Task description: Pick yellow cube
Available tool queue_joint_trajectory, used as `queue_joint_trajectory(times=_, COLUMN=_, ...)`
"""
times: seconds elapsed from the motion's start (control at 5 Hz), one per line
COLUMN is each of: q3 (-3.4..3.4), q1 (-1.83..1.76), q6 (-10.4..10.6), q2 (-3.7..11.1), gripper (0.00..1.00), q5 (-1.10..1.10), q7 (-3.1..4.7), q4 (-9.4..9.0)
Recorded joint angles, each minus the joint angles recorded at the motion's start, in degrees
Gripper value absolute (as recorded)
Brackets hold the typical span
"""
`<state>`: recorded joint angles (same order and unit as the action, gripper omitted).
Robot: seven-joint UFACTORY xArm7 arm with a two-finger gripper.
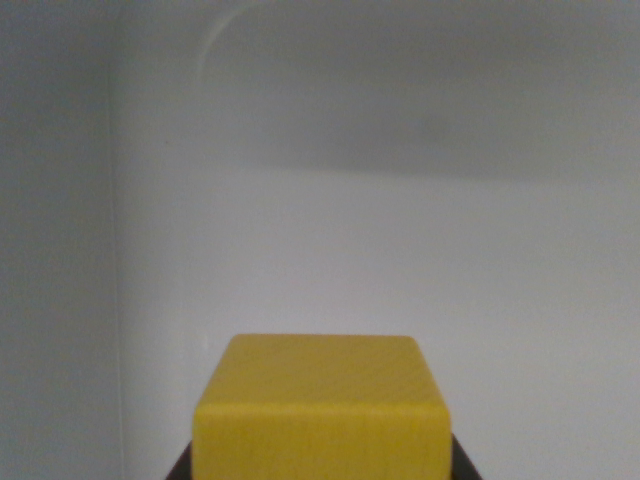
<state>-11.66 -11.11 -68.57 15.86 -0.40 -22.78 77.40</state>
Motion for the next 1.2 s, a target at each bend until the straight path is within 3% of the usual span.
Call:
queue_joint_trajectory(times=0.2, q3=-0.09, q1=0.07, q6=-2.7, q2=-1.09, gripper=1.00, q5=0.24, q7=0.07, q4=1.61)
queue_joint_trajectory(times=0.4, q3=-0.09, q1=0.07, q6=-2.7, q2=-1.09, gripper=1.00, q5=0.24, q7=0.07, q4=1.61)
queue_joint_trajectory(times=0.6, q3=-0.17, q1=0.14, q6=-5.3, q2=-2.15, gripper=1.00, q5=0.47, q7=0.13, q4=3.15)
queue_joint_trajectory(times=0.8, q3=-0.17, q1=0.14, q6=-5.3, q2=-2.15, gripper=1.00, q5=0.47, q7=0.13, q4=3.15)
queue_joint_trajectory(times=1.0, q3=-0.25, q1=0.21, q6=-7.7, q2=-3.16, gripper=1.00, q5=0.69, q7=0.19, q4=4.63)
queue_joint_trajectory(times=1.2, q3=-0.25, q1=0.21, q6=-7.7, q2=-3.16, gripper=1.00, q5=0.69, q7=0.19, q4=4.63)
